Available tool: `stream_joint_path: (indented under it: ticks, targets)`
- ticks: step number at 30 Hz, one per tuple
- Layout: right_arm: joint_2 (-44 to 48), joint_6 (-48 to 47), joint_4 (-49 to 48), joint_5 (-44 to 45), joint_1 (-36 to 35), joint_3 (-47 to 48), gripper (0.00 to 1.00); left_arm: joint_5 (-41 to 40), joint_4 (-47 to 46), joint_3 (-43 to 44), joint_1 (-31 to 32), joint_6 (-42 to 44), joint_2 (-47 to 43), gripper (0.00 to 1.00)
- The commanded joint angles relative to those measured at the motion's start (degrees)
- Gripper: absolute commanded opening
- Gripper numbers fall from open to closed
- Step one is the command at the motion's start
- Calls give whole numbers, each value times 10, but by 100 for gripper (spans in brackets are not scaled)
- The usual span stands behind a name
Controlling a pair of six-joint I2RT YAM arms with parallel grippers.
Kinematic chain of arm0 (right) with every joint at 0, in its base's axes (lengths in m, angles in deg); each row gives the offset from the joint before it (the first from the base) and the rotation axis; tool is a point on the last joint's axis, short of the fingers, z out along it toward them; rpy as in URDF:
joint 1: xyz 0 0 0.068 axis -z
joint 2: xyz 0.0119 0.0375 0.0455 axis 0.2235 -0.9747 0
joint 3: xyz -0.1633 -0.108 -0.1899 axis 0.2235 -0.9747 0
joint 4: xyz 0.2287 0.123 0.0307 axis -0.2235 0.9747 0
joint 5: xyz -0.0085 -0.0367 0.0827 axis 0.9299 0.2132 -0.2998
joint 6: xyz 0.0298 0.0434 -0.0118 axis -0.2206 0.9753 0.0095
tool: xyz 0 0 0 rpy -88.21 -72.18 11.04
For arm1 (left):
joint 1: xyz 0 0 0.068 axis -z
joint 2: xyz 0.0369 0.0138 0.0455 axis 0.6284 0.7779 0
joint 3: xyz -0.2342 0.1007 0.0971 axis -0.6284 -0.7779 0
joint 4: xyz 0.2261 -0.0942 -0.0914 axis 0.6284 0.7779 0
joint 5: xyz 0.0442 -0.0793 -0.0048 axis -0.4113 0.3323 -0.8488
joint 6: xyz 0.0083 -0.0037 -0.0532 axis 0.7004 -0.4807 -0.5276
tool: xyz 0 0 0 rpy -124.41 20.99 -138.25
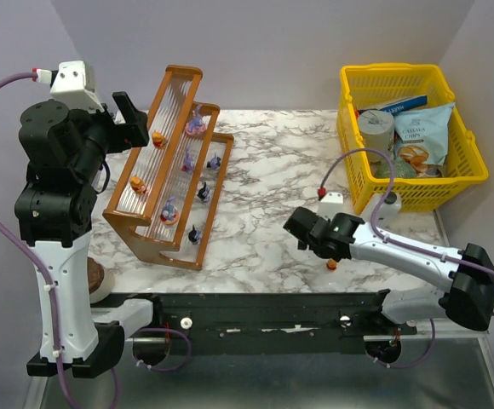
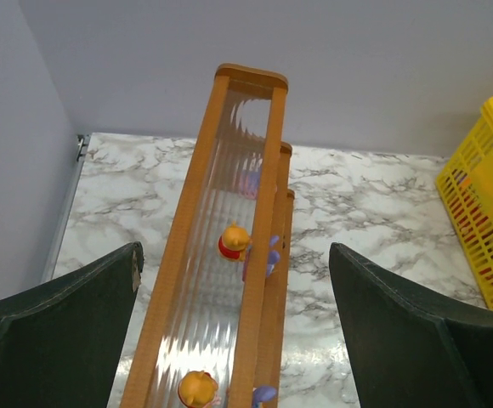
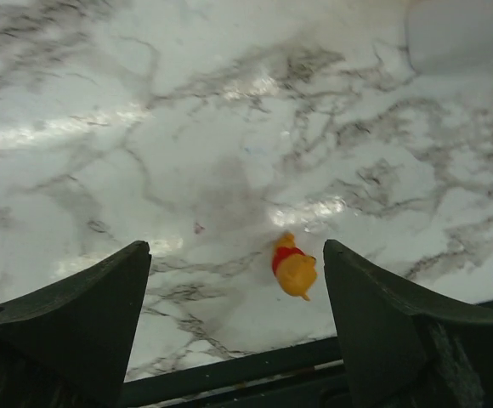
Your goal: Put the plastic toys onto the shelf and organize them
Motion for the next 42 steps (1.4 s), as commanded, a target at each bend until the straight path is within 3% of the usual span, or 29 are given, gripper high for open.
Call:
stream_joint_path:
  ticks: [1, 11, 22, 30, 37, 42]
  targets:
    - [30, 131, 48, 9, 2, -42, 88, 61, -31, -16, 0, -19, -21, 99]
    - [51, 150, -6, -27, 13, -139, 81, 70, -32, -39, 0, -26, -35, 99]
    - [55, 120, -103, -56, 20, -180, 60, 68, -30, -55, 0, -23, -39, 99]
    - [35, 121, -112, -50, 29, -180, 50, 66, -23, -57, 0, -12, -40, 99]
    - [-1, 105, -115, -49, 29, -140, 26, 63, -21, -55, 0, -4, -38, 99]
    - [-58, 61, -169, -74, 13, -79, 20, 63, -22, -59, 0, -2, -38, 99]
